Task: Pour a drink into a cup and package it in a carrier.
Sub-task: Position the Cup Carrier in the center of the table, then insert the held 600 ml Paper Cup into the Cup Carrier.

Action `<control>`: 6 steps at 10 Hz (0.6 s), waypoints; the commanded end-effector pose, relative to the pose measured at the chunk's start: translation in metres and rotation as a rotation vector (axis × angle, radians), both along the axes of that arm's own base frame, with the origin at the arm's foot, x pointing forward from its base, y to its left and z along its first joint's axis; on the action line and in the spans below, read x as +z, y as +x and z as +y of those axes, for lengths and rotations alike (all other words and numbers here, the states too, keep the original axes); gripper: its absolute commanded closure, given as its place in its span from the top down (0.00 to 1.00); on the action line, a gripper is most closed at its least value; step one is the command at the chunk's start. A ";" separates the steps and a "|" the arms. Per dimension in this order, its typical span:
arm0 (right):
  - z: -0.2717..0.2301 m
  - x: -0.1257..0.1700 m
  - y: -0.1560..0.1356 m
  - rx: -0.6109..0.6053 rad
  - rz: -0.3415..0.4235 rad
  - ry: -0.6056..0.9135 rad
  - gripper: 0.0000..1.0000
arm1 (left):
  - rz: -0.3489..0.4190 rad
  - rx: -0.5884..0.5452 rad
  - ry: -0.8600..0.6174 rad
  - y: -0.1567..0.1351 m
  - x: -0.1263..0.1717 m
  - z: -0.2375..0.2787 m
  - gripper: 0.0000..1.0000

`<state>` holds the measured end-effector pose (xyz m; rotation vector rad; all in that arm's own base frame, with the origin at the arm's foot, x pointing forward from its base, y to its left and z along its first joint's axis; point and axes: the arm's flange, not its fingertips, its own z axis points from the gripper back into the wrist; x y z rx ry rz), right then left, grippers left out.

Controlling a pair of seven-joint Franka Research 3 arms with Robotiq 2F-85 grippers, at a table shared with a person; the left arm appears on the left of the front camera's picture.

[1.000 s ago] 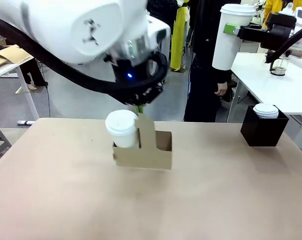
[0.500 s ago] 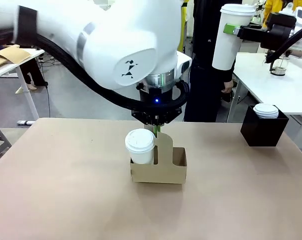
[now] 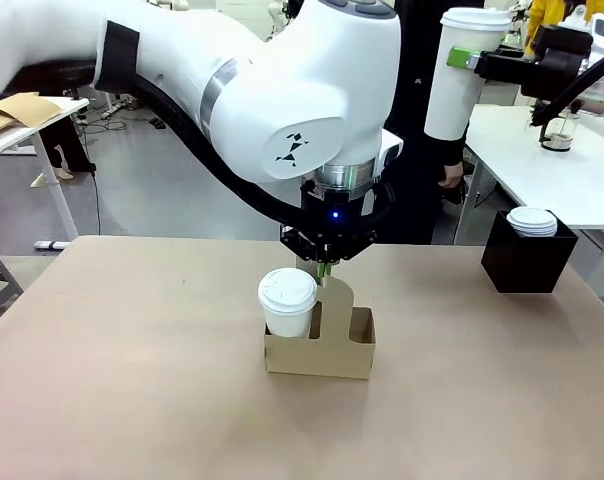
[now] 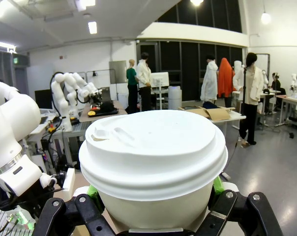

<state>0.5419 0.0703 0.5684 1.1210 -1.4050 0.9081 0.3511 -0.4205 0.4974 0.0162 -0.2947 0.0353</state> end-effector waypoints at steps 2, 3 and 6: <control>0.001 0.005 -0.001 -0.007 -0.009 -0.004 0.91 | -0.007 0.005 -0.009 -0.002 0.000 0.005 0.02; 0.001 0.005 -0.001 -0.007 -0.009 -0.004 0.91 | -0.007 0.005 -0.009 -0.002 0.000 0.005 0.02; 0.001 0.005 -0.001 -0.007 -0.009 -0.004 0.91 | 0.002 0.002 -0.004 0.001 0.001 0.002 0.62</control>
